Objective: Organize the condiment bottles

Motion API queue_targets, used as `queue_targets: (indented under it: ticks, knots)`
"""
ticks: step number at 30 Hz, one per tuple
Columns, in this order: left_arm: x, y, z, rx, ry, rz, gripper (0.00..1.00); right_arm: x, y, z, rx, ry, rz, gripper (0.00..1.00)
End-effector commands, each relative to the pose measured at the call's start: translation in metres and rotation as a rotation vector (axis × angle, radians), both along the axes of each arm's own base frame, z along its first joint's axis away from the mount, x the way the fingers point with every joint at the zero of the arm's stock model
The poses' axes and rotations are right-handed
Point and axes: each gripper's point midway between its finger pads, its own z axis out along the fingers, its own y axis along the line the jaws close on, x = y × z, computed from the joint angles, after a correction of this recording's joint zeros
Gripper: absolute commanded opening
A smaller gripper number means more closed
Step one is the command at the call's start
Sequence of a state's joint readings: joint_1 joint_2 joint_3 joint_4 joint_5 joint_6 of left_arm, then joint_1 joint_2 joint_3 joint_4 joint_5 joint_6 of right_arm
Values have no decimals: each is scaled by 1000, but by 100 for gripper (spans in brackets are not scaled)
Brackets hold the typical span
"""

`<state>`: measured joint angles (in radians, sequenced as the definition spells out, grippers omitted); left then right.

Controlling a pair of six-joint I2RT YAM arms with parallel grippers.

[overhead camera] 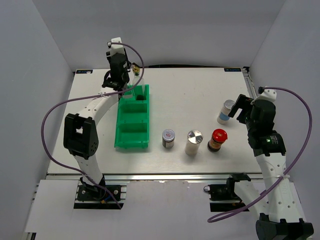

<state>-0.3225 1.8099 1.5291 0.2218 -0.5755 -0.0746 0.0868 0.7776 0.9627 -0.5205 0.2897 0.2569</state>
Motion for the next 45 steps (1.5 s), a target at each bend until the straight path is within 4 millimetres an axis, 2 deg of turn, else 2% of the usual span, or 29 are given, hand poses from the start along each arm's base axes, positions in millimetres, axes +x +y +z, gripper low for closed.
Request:
queue_targets:
  ticks: [1,6,16,23,25,26,27,29,31,35,38,45]
  knots:
    - [-6,6,72,-51,-158,13,0,6,-5,10,-19,-41,-22,89]
    - [-7,7,68,-44,-143,17,0,9,-8,5,-30,-18,-33,89]
    - [0,-4,26,-77,-76,-24,0,11,-8,3,-29,-10,-40,89]
    - [0,-10,8,-80,-39,-55,0,11,-6,-1,-26,1,-30,89]
    - [-2,-17,-5,-72,-16,-102,0,11,-6,-3,-26,7,-29,89]
    - [-3,-19,-8,-72,-10,-115,4,10,-7,-4,-28,12,-30,89]
    - [-5,-20,-8,-74,-11,-124,18,11,-6,-3,-27,11,-28,89]
    - [-7,-21,-14,-79,0,-130,29,10,-6,-3,-26,15,-27,89]
    - [-9,-22,-15,-79,4,-141,49,10,-6,-5,-26,24,-29,89]
    - [-10,-25,-17,-71,24,-157,55,9,-6,-6,-24,30,-28,90]
    - [-11,-24,-19,-66,44,-153,65,8,-6,-7,-22,34,-28,89]
    - [-15,-21,-4,-57,43,-150,69,8,-4,-6,-16,31,-24,89]
